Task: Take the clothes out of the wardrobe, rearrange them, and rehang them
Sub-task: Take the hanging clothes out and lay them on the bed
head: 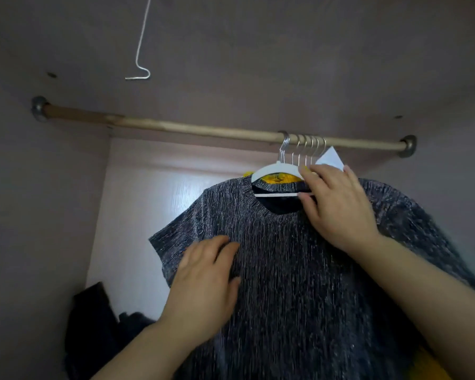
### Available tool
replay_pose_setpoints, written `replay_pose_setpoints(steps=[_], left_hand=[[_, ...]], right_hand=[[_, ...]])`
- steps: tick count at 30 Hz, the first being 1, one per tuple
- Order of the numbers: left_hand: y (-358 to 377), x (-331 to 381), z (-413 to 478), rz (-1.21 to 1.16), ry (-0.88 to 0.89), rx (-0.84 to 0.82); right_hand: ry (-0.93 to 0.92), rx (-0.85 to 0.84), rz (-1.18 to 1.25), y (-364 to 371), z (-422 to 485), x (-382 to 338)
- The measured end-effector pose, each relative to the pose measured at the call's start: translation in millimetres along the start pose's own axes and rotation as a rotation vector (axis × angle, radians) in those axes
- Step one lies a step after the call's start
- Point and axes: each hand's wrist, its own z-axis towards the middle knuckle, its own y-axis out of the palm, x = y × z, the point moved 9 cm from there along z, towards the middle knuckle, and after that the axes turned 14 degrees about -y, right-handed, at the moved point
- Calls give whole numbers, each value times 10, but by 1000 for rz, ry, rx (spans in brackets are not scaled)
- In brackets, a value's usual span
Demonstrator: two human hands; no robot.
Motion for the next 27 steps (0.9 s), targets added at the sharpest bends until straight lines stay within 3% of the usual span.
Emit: replay_pose_setpoints(steps=[6,16,21,27], left_hand=[[67,82,353,18,-38,24],[-258,12,845,-19,-168,103],[-572,-213,901,-12,-281,161],[-646,-348,770,61,-332,121]], right_hand=[[101,-138,-95,409,441,248],[99,55,95,327,745,413],[193,86,122,335,893,558],[189,64,80,308,845,525]])
